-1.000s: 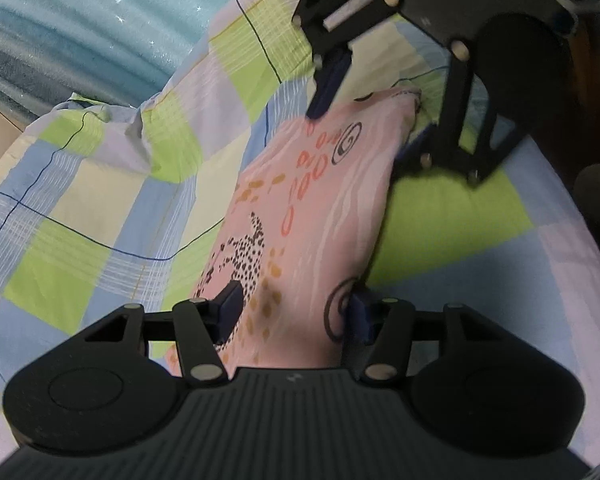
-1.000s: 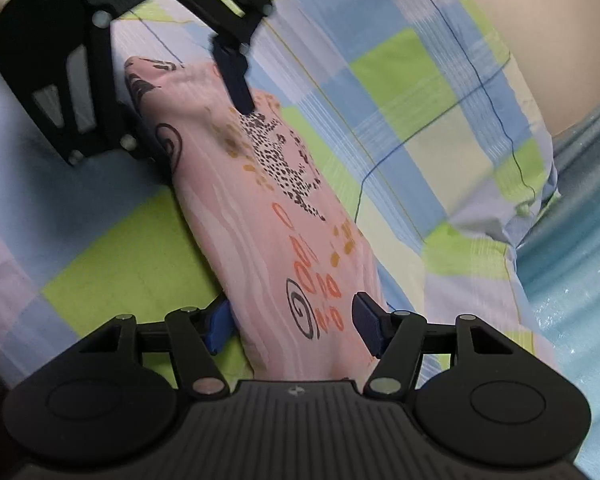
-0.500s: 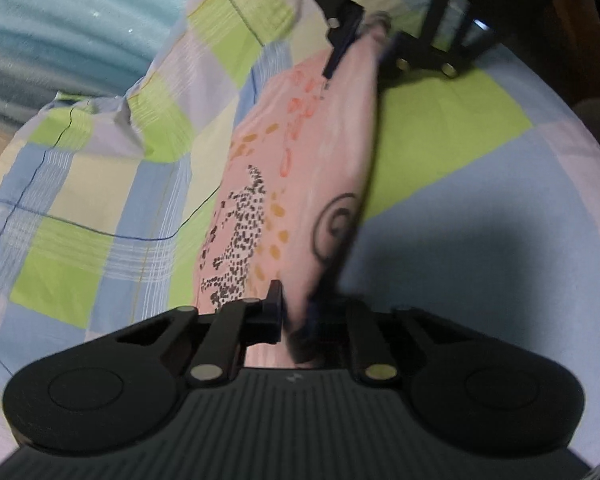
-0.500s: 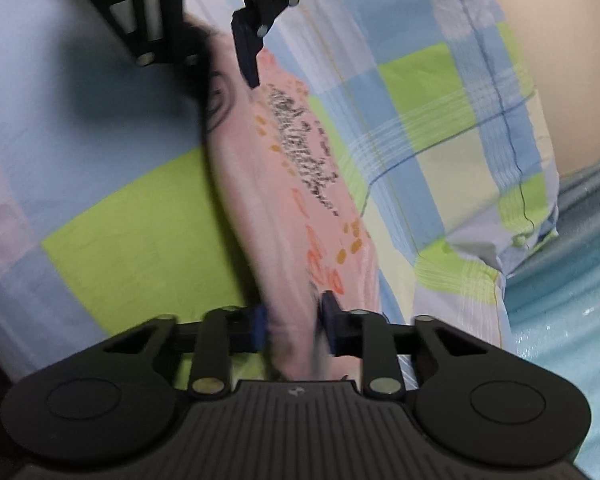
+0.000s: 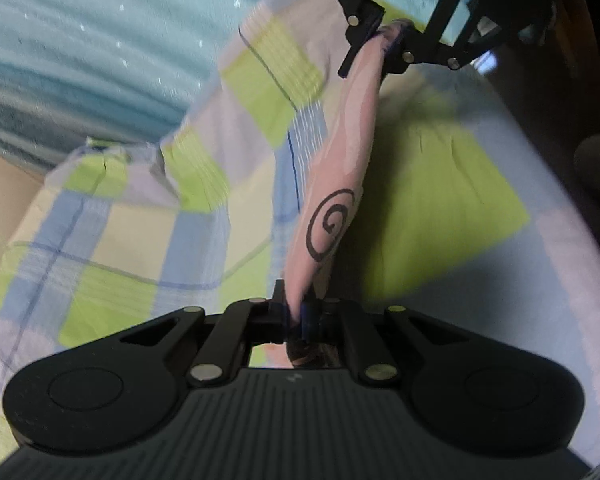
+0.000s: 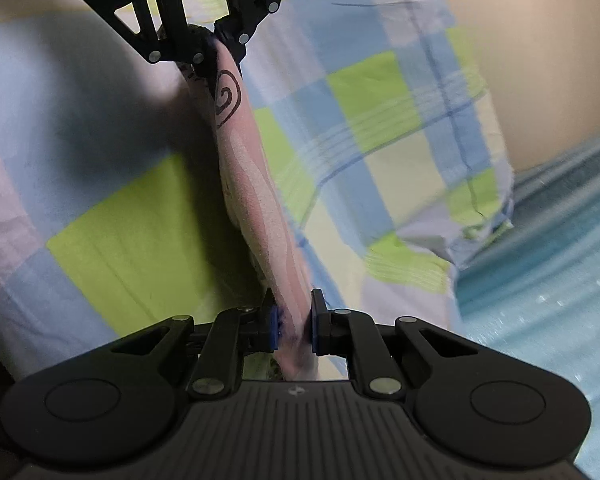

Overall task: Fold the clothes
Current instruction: 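Lift the pants with both grippers and carry them toward the blue fleece blanket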

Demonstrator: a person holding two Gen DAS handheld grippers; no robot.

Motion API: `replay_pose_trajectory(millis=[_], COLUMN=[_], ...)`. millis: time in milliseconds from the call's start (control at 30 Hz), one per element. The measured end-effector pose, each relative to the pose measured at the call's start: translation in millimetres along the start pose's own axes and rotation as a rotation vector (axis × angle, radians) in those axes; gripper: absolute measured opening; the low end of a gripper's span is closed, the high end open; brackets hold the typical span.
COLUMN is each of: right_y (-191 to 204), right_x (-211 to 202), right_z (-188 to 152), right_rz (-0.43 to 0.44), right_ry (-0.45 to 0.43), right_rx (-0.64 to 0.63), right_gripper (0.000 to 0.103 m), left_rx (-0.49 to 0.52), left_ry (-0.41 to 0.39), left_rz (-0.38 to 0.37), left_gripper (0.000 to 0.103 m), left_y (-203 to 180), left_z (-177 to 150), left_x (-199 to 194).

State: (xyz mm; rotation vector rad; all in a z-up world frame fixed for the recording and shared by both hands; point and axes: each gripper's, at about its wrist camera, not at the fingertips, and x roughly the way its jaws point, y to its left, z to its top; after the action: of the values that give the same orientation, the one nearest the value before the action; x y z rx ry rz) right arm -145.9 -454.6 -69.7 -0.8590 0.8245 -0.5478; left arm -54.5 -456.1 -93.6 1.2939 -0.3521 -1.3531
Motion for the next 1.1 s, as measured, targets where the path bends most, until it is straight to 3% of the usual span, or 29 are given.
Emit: replay_pose_trajectory(millis=[200, 400, 733, 933, 1100], right_y=[-26.1, -47.9, -59.1, -72.4, -98.3], right_x=[-56.7, -134.0, -288.6, -360.4, -385.5], right_z=[-15.8, -55.8, -140.6, -200.5, -271.4], right_rz=[-0.065, -0.139, -0.316, -0.365, -0.406], right_ry=[0.061, 0.185, 0.491, 0.637, 0.734], right_rx=[0.051, 0.107, 0.234, 0.316, 0.338], right_gripper=[0.012, 0.011, 0.011, 0.011, 0.011], left_rx=[0.039, 0.099, 0.216, 0.258, 0.291], left_ry=[-0.12, -0.31, -0.668, -0.77, -0.834], left_rz=[-0.002, -0.047, -0.187, -0.313, -0.33], left_gripper=[0.005, 0.005, 0.005, 0.006, 0.006], left_y=[3.9, -6.0, -59.9, -97.3, -120.1], left_z=[49.2, 126.1, 277.7, 378.1, 475.5], left_x=[-21.9, -48.3, -98.9, -104.0, -82.0])
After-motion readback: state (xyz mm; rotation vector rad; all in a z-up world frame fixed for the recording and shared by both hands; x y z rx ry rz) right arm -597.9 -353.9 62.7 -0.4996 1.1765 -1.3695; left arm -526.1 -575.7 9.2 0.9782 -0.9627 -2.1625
